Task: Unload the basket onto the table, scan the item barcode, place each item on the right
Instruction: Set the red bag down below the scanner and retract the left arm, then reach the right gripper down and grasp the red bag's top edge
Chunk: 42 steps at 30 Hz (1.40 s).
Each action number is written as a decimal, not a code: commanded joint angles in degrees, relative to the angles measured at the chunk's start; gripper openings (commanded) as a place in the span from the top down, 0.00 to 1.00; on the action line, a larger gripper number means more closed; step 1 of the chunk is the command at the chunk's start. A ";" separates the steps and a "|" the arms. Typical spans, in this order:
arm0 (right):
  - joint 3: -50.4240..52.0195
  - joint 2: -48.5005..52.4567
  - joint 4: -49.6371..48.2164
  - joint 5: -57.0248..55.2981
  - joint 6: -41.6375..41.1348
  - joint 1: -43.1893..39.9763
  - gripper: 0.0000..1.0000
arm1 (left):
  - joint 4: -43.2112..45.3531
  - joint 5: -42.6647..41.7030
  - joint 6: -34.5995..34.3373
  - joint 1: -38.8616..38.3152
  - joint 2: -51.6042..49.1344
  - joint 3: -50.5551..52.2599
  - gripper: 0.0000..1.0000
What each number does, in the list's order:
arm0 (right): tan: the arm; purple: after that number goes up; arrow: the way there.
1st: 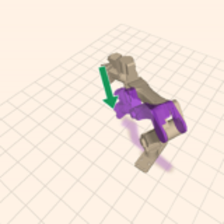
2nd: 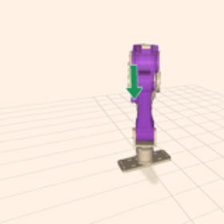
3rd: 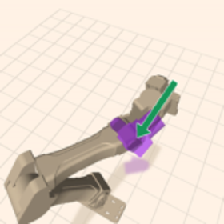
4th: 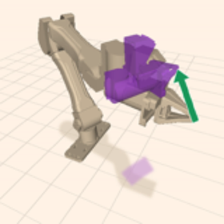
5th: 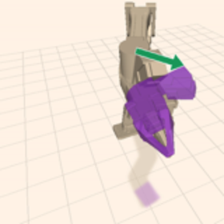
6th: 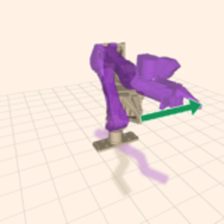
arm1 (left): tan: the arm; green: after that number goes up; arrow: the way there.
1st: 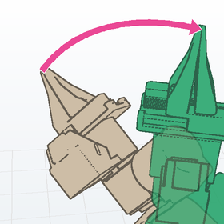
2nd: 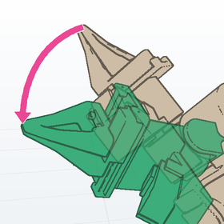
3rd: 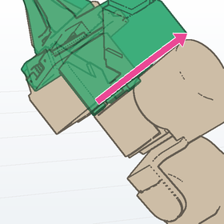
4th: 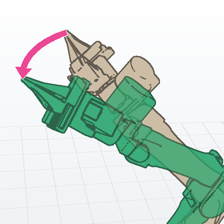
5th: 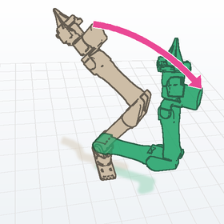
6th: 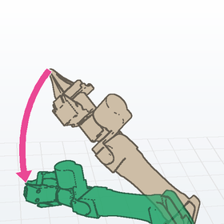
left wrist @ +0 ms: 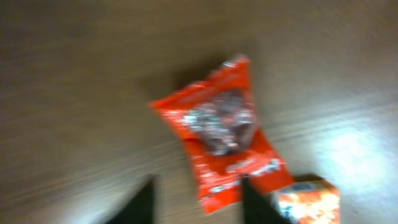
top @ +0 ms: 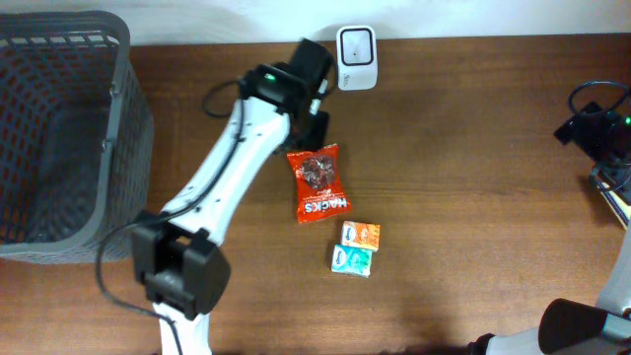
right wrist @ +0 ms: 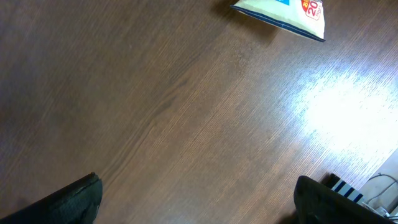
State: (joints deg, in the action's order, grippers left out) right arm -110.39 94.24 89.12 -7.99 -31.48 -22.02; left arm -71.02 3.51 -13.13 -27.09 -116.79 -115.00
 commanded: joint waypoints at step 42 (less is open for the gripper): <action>10.86 28.11 -31.23 15.89 10.29 48.83 0.18 | -3.04 7.08 -4.20 18.34 -0.66 2.47 0.01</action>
State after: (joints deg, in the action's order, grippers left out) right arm -99.72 119.83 59.94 10.63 -21.82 23.29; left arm -73.89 9.91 -16.56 -9.17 -117.03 -112.68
